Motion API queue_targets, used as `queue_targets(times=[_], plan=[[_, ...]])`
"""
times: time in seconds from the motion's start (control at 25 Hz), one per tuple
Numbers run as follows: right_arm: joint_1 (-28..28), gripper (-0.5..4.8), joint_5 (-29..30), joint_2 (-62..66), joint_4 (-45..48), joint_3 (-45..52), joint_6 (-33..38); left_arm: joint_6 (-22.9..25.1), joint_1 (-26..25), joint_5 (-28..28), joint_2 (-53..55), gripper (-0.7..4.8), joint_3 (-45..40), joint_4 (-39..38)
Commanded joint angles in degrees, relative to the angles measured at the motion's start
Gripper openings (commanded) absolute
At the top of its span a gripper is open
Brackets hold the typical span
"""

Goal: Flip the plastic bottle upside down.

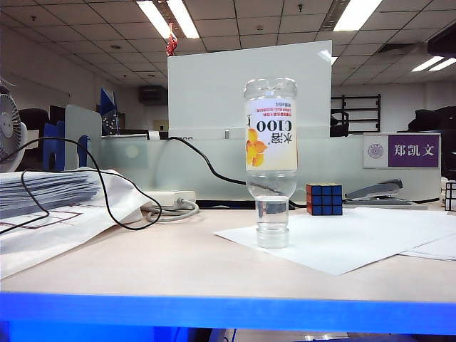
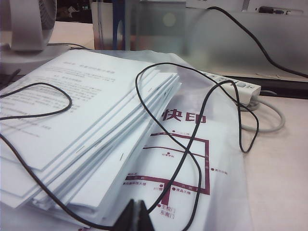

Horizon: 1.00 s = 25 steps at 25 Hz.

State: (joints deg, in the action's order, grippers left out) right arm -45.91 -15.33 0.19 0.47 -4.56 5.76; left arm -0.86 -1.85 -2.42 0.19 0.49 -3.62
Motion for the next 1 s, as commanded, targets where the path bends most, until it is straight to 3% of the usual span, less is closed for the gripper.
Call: queue_targets(times=[0.04, 0.16, 0.28, 0.48, 0.68, 1.0], plan=[[0.07, -0.09, -0.83, -0.09, 0.26, -0.28, -6.08, 0.42, -0.09, -0.22, -0.07, -0.05, 0.04, 0.96], [0.98, -0.08, -1.36, -0.09, 0.09, -0.28, -12.26, 0.42, -0.09, -0.22, -0.09, -0.05, 0.04, 0.96], [5.84, -0.09, -1.22, -0.09, -0.66, -0.07, -12.94, 0.42, -0.09, -0.22, -0.07, -0.05, 0.04, 0.94], [20.41, -0.08, 1.66, -0.09, 1.81, 3.06, -8.20, 0.42, -0.09, -0.22, -0.07, -0.05, 0.04, 0.92], [34.29, -0.09, 11.69, -0.11, 2.05, 4.46, -2.84, 0.42, -0.09, -0.22, -0.07, -0.05, 0.04, 0.85], [48.02, -0.09, 18.47, -0.11, 2.10, 4.46, -2.71, 0.42, -0.09, -0.24, -0.07, -0.05, 0.04, 0.70]])
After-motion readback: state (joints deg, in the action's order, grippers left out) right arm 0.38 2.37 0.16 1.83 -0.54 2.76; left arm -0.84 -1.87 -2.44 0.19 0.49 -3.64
